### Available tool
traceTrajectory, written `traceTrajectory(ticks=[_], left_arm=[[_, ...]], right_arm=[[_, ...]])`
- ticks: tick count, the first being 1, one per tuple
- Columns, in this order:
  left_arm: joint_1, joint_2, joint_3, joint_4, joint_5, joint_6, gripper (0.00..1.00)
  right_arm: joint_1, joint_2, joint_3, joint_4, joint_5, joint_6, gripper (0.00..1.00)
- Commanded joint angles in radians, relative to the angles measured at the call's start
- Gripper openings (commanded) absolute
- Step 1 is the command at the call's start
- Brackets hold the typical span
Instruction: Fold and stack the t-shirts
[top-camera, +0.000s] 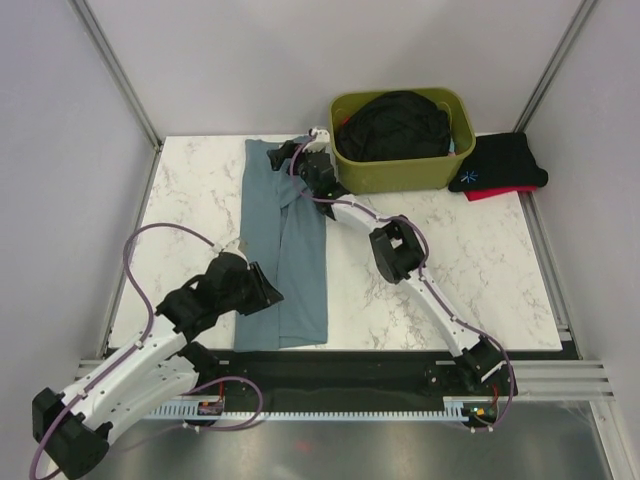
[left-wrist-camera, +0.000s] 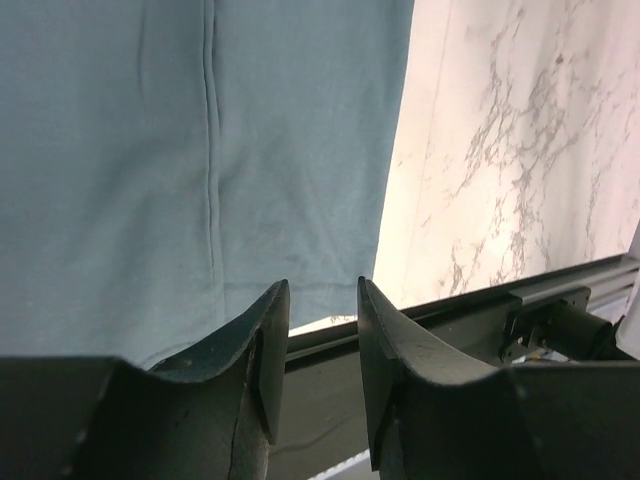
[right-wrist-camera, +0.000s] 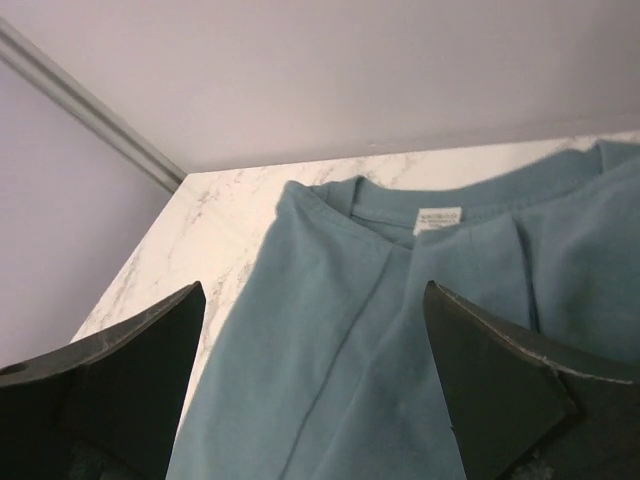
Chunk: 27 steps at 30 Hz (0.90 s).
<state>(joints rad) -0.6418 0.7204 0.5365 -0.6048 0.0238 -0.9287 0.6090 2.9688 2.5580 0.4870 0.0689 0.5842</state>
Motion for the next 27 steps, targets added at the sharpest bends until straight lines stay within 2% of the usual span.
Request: traceTrajectory(ticks=[1,3,5,6,8,9,11,12,13,16,18,20,22,23,27], left_arm=[[-0.004,-0.003,0.094,-0.045,-0.137,0.08,0.41],[-0.004,-0.001,0.115,-0.064,-0.169,0.083,0.42],[-0.004,-0.001,0.126,-0.073,-0.185,0.077,0.42],[-0.004,-0.004,0.129,-0.079,-0.193,0.074,0.42],[-0.004,-0.009,0.126,-0.087,-0.209,0.061,0.42],[-0.004,-0.01,0.128,-0.114,-0.234,0.051,0.42],[-0.004,-0.01,0.126,-0.156,-0.266,0.018,0.41],[-0.004,-0.004,0.125,-0.199,-0.301,0.004,0.41],[-0.004,0.001,0.122,-0.214,-0.314,-0.005,0.41],[-0.005,0.01,0.109,-0.247,-0.352,-0.035,0.41],[-0.006,0.017,0.108,-0.26,-0.381,-0.054,0.41],[-0.004,0.031,0.108,-0.292,-0.4,-0.09,0.41],[-0.01,0.036,0.096,-0.297,-0.397,-0.123,0.41],[-0.016,0.039,0.079,-0.297,-0.409,-0.136,0.42],[-0.047,0.065,0.04,-0.308,-0.414,-0.2,0.45]], right_arm=[[0.02,-0.279,-0.075,0.157,-0.041,-0.147,0.98],[0.032,-0.367,-0.139,0.142,-0.055,-0.141,0.98],[0.037,-0.525,-0.295,0.11,-0.066,-0.095,0.98],[0.041,-0.644,-0.453,0.108,-0.066,-0.074,0.98],[0.058,-0.765,-0.623,0.102,-0.096,-0.05,0.98],[0.066,-0.881,-0.769,0.079,-0.08,-0.041,0.98],[0.104,-0.994,-0.896,-0.048,-0.084,-0.04,0.98],[0.121,-1.098,-0.995,-0.123,-0.028,-0.038,0.98],[0.141,-1.146,-1.039,-0.297,0.001,-0.038,0.98],[0.242,-1.333,-1.253,-0.54,0.136,-0.002,0.96],[0.294,-1.454,-1.442,-0.599,0.14,0.113,0.94],[0.34,-1.517,-1.553,-0.669,0.086,0.219,0.87],[0.402,-1.585,-1.67,-0.74,0.083,0.253,0.81],[0.481,-1.6,-1.693,-0.766,0.094,0.265,0.81],[0.653,-1.663,-1.789,-0.85,0.146,0.383,0.8]])
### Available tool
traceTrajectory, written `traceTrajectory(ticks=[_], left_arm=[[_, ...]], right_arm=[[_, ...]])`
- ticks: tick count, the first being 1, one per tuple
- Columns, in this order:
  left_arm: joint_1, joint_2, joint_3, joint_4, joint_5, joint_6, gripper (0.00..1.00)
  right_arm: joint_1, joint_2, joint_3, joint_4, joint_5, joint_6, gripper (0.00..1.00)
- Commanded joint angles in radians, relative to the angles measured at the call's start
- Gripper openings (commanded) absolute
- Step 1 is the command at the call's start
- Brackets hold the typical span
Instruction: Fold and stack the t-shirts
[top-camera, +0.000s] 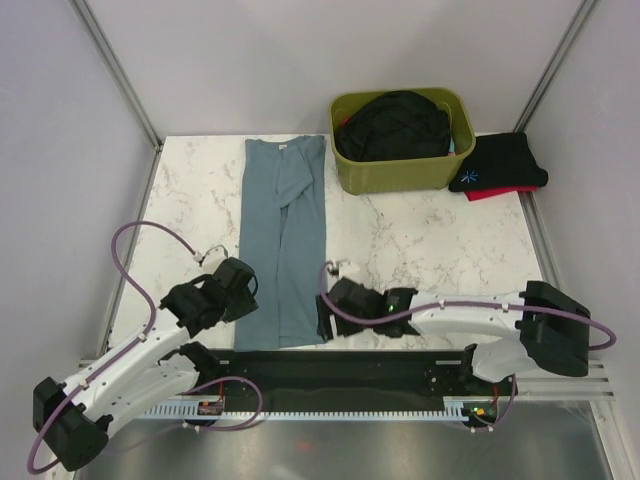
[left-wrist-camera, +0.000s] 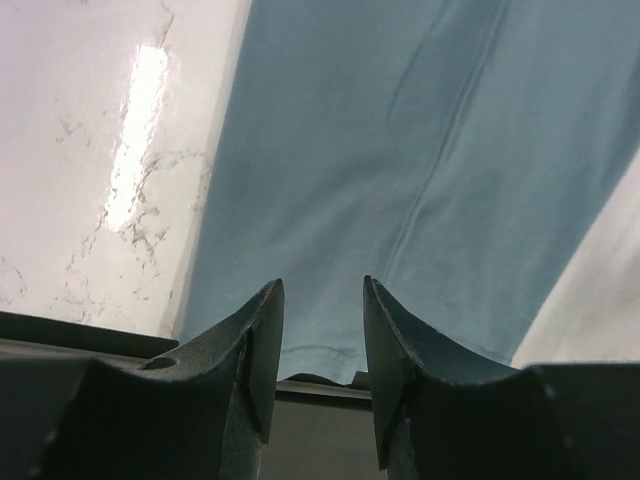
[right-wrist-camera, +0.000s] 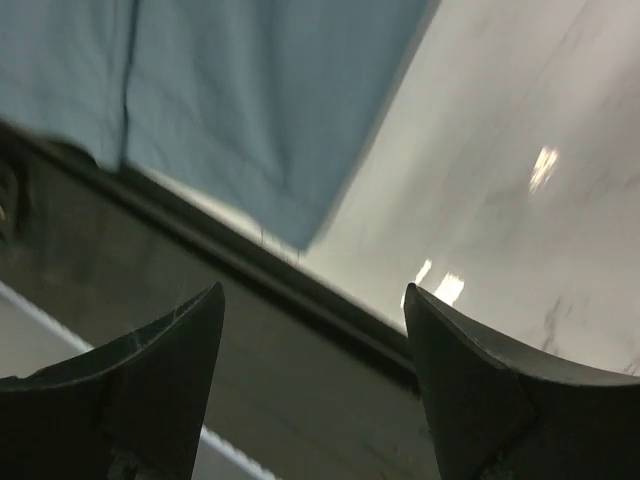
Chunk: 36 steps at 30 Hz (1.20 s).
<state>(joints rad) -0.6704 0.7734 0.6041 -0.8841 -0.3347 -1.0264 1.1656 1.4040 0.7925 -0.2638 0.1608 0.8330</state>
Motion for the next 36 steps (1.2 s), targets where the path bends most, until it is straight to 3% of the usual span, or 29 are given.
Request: traceTrajectory(ticks=[1,9,16,20,23,33,36], left_arm=[[-0.037,0.009,-0.039,-0.029,-0.055,-0.138,0.46],[-0.08,-0.069,-0.102,-0.024,-0.069,-0.192,0.46],[-0.08,-0.169,-0.104,-0.03,-0.09,-0.193,0.47],[-0.08,-0.198,-0.116,-0.023,-0.086,-0.192,0.47],[-0.081,-0.192,-0.121,-0.019,-0.087,-0.192,0.46],[-0.081,-0.189,-0.125,-0.004,-0.078,-0.179,0.46],[-0.081,-0.165,-0.119,0.013,-0.055,-0.143,0.46]], right_arm=[[0.114,-0.106,-0.039,-0.097,0.059,0.152,0.8],[0.12,-0.059,-0.141,0.098,0.022,0.207,0.8],[0.046,0.084,-0.191,0.339,-0.067,0.227,0.71],[0.037,0.162,-0.18,0.376,-0.109,0.236,0.67],[0.039,0.193,-0.173,0.377,-0.13,0.236,0.6],[0.006,0.115,-0.275,0.29,-0.063,0.249,0.04],[-0.041,0.06,-0.318,0.265,-0.049,0.236,0.0]])
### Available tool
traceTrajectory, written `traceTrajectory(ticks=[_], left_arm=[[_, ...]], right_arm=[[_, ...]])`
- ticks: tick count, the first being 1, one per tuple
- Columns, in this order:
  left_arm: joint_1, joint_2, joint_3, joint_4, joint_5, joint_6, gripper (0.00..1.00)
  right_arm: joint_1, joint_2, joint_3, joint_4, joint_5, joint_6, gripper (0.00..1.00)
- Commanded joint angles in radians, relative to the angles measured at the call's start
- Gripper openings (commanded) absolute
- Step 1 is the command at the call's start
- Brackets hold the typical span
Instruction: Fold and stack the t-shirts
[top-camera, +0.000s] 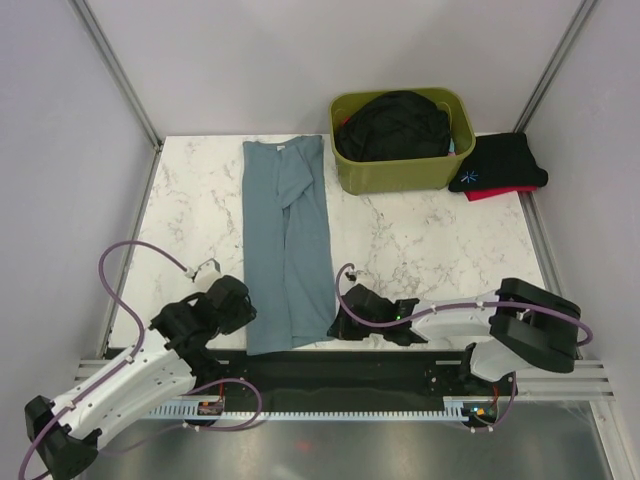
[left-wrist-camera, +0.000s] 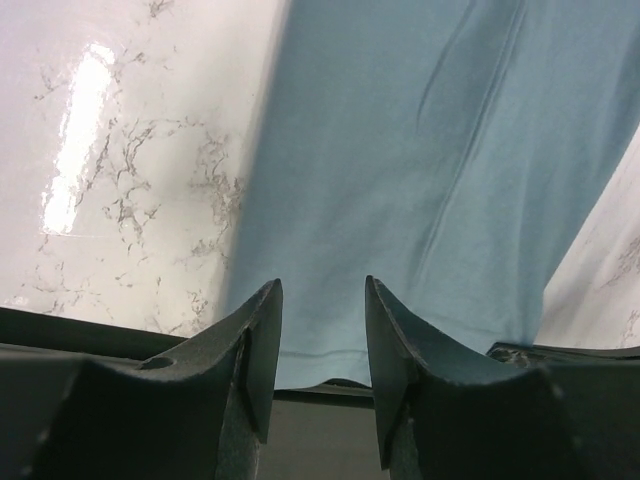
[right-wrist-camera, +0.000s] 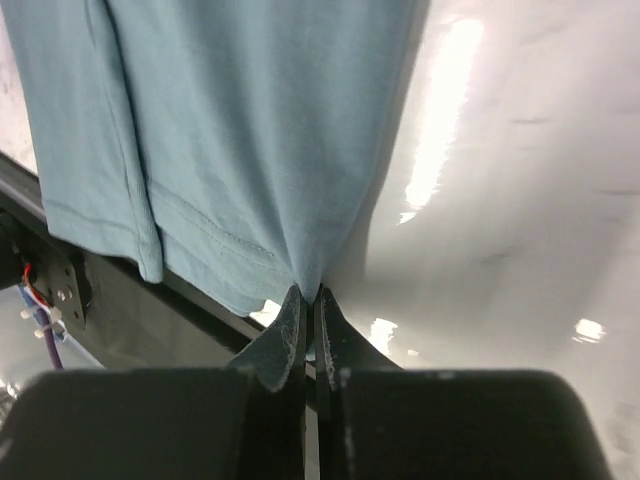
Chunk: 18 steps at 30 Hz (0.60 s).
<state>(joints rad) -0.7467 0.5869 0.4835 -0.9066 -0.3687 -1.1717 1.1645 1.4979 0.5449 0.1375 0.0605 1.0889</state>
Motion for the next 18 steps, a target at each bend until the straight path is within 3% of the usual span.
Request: traceTrajectory(ticks=[1,8,13,18], left_arm=[[-0.005,0.049,0.004,0.044,-0.013,0.012,0.46],[-0.094,0.201,0.015,0.048,0.042,-0.011,0.44],[-0.183,0.234,0.006,0.061,0.063,-0.08,0.44],[-0.221,0.179,-0.077,0.249,0.158,-0.101,0.43]], right_arm=[[-0.048,-0.048,-0.077,-0.162,0.062,-0.026,0.0],[-0.16,-0.191,-0.161,-0.253,0.101,-0.075,0.0],[-0.172,-0.182,-0.154,-0.26,0.087,-0.09,0.0],[-0.169,-0.156,-0.152,-0.211,0.05,-0.087,0.0]])
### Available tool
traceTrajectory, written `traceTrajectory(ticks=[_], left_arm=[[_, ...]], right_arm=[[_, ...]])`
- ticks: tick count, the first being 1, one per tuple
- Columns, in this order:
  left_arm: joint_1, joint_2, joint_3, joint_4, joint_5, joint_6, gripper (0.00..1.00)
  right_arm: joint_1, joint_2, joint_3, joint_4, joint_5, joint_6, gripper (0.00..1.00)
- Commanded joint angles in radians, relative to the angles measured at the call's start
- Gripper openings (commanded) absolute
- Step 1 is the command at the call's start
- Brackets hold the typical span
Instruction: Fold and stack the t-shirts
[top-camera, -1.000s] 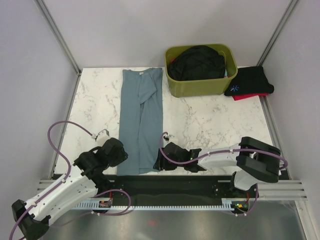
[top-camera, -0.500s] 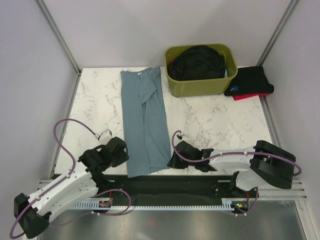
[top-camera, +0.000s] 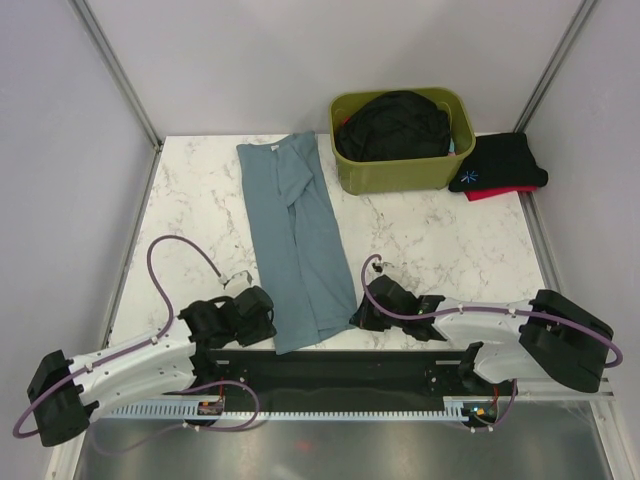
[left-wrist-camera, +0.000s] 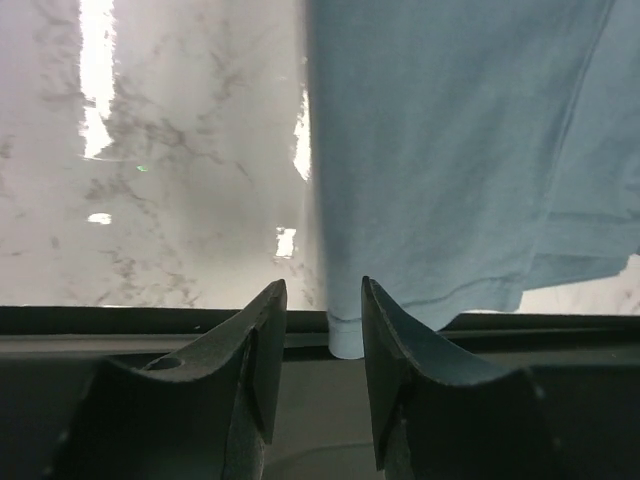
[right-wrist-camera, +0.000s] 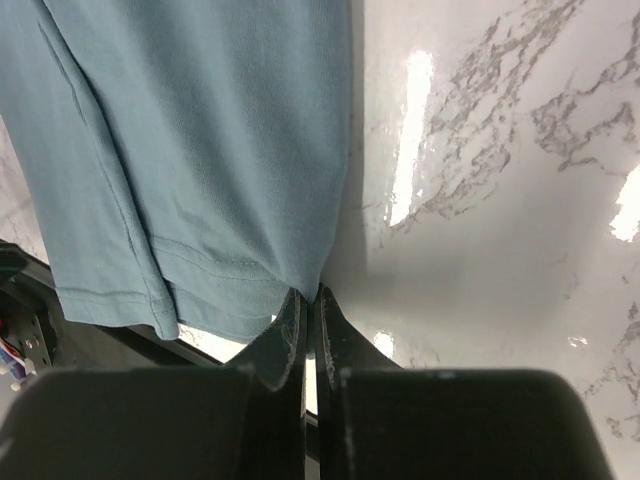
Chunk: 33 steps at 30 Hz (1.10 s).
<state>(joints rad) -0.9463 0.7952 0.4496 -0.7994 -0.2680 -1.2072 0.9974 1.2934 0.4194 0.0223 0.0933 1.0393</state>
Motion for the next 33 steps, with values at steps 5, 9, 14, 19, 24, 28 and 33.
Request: traceTrajectory(ticks=[5,9,14,19,24,28,33], left_arm=[[-0.045,-0.007,-0.089,0.18,0.082,-0.097,0.42],[-0.075,-0.005,-0.106,0.221,0.096,-0.12,0.42],[-0.094,-0.014,-0.118,0.221,0.101,-0.141,0.41],[-0.105,-0.03,-0.131,0.22,0.113,-0.155,0.38],[-0.115,-0.03,-0.138,0.215,0.11,-0.163,0.29],[-0.117,-0.03,-0.14,0.213,0.087,-0.164,0.03],[-0.115,-0.042,-0.111,0.181,0.064,-0.14,0.02]], right_arm=[[-0.003,0.06,-0.022,-0.094,0.019,-0.044,0.0],[-0.002,0.067,-0.022,-0.09,0.017,-0.047,0.0],[-0.003,0.069,-0.03,-0.085,0.014,-0.042,0.0],[-0.003,0.067,-0.034,-0.085,0.014,-0.041,0.0],[-0.003,0.07,-0.037,-0.087,0.014,-0.039,0.0],[-0.002,0.064,-0.041,-0.087,0.008,-0.038,0.0],[0.01,0.05,-0.059,-0.093,-0.003,-0.032,0.0]])
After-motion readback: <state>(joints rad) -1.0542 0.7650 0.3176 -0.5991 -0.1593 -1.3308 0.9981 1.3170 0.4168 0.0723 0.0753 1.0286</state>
